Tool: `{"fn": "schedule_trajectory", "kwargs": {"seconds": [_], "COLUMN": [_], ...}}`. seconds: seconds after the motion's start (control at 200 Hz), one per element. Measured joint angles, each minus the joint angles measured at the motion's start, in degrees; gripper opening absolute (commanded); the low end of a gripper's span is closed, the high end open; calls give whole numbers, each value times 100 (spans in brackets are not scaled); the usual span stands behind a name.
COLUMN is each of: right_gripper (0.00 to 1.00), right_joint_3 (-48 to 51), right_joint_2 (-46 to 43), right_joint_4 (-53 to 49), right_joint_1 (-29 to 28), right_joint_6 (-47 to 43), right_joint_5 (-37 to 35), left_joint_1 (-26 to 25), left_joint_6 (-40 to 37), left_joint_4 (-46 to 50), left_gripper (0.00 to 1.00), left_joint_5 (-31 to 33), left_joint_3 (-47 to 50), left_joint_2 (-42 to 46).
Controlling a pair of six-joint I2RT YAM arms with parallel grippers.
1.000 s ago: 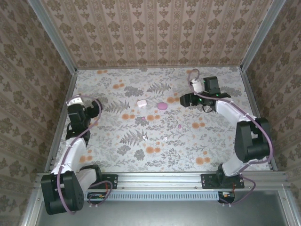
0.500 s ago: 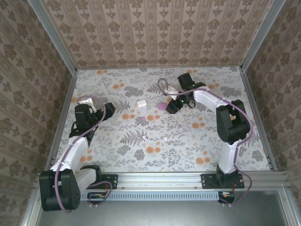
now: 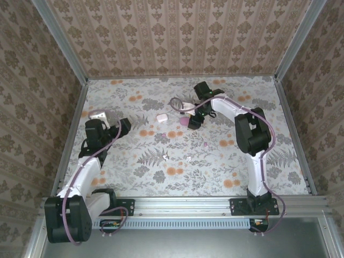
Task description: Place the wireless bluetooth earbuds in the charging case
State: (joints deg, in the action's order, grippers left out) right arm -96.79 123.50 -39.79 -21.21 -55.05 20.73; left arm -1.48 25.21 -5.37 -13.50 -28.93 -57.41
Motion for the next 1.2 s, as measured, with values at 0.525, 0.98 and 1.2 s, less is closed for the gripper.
{"fn": "schedule_trajectory", "kwargs": {"seconds": [0.525,0.98,1.2], "right_gripper": [68,65,65], "right_joint_3": [-411,-535,-221], "right_joint_2": [656,671,413], "right_joint_4": [-13,-144,-553], "right_joint_1": [-186,-376,-494], "right_joint_6": [-52,-76,-74], "right_joint_5": [-195,-234,-188], "left_joint_1": [0,0,0], "left_joint_6": [-214,-254,-254], "left_joint_4": [7,76,199], "left_gripper": [100,100,100], "left_joint_5": [238,332,350], "left_joint_3": [2,2,2], "left_joint_2": [177,308,358]}}
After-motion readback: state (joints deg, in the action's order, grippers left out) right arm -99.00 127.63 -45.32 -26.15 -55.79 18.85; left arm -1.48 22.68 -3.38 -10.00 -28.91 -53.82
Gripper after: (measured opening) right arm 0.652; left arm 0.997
